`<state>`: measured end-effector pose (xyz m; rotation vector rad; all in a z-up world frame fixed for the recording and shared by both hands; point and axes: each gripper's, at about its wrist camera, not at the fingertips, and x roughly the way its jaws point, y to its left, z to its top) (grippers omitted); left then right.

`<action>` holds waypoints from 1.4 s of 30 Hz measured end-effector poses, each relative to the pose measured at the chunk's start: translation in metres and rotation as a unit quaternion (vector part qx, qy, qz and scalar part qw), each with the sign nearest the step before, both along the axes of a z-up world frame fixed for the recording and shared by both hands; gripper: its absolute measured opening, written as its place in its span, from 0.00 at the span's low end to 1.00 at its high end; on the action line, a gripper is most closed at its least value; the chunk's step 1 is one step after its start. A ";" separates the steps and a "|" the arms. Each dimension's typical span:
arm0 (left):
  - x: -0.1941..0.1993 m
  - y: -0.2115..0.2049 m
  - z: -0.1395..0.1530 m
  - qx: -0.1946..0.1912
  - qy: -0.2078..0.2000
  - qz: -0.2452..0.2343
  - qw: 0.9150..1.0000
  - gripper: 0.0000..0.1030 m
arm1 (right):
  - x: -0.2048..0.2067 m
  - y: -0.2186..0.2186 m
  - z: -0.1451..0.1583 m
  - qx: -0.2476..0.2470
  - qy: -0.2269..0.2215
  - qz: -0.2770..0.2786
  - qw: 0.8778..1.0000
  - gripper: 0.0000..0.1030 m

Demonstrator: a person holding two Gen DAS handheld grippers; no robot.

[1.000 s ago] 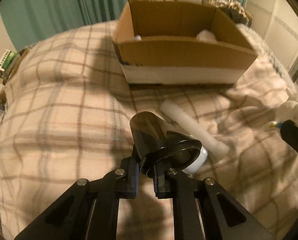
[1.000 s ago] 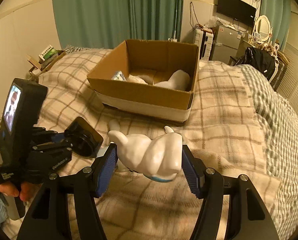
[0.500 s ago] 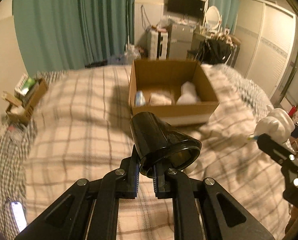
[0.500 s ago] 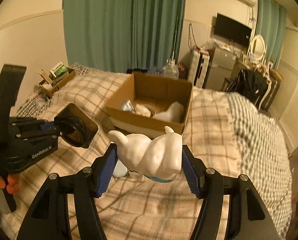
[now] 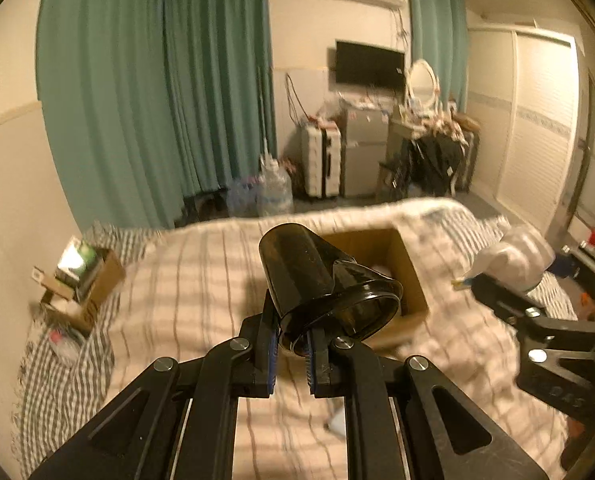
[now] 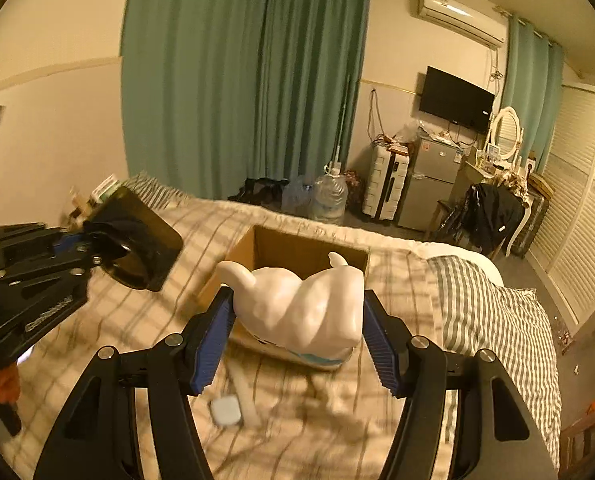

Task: Organize objects
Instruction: 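Carry figurine and black cup into the box and open both tools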

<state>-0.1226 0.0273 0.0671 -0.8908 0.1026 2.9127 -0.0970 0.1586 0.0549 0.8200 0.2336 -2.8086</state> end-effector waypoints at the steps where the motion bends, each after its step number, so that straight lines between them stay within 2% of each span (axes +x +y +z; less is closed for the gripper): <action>1: -0.004 0.001 0.003 0.004 0.004 0.003 1.000 0.10 | -0.007 -0.001 0.002 -0.003 -0.001 -0.002 1.000 0.60; 6: -0.041 0.012 0.008 0.006 0.018 0.011 1.000 0.10 | -0.062 -0.001 -0.002 -0.009 -0.012 -0.017 1.000 0.60; 10: -0.078 0.025 -0.007 -0.008 0.013 0.012 1.000 0.10 | -0.112 0.003 -0.021 -0.006 -0.037 -0.030 0.999 0.60; 15: -0.134 0.037 -0.049 -0.020 -0.015 0.022 0.999 0.10 | -0.178 0.013 -0.065 -0.002 -0.075 -0.053 0.996 0.60; 18: -0.162 0.042 -0.081 -0.026 -0.037 0.028 0.999 0.10 | -0.203 0.018 -0.095 -0.002 -0.094 -0.055 0.994 0.60; 22: -0.188 0.041 -0.113 -0.025 -0.058 0.033 0.997 0.10 | -0.218 0.025 -0.128 -0.006 -0.107 -0.049 0.993 0.60; 25: -0.197 0.039 -0.128 -0.017 -0.070 0.037 0.997 0.10 | -0.219 0.027 -0.139 -0.009 -0.100 -0.042 0.994 0.60; 27: -0.197 0.039 -0.130 -0.015 -0.072 0.035 0.997 0.12 | -0.220 0.034 -0.135 -0.012 -0.088 -0.045 0.995 0.62; 29: -0.194 0.039 -0.130 -0.012 -0.077 0.029 0.997 0.17 | -0.216 0.040 -0.126 -0.031 -0.077 -0.047 0.995 0.75; 32: -0.184 0.037 -0.119 -0.007 -0.078 0.028 0.997 0.26 | -0.201 0.046 -0.108 -0.058 -0.066 -0.059 0.994 0.76; 33: -0.180 0.038 -0.112 -0.011 -0.072 0.029 0.997 0.36 | -0.198 0.049 -0.102 -0.063 -0.065 -0.061 0.994 0.76; 34: -0.174 0.038 -0.104 -0.014 -0.065 0.031 0.997 0.52 | -0.191 0.050 -0.094 -0.064 -0.062 -0.065 0.994 0.76; 35: -0.164 0.037 -0.095 -0.015 -0.055 0.033 0.998 0.59 | -0.185 0.051 -0.086 -0.062 -0.059 -0.068 0.994 0.77; 36: -0.155 0.035 -0.085 -0.014 -0.045 0.032 0.998 0.64 | -0.176 0.051 -0.078 -0.058 -0.054 -0.070 0.994 0.77; 39: -0.126 0.031 -0.056 -0.015 -0.026 0.030 0.999 0.66 | -0.143 0.049 -0.047 -0.037 -0.033 -0.071 0.996 0.80; 42: -0.095 0.025 -0.027 -0.011 -0.001 0.034 0.999 0.79 | -0.110 0.047 -0.020 -0.018 -0.014 -0.070 0.997 0.80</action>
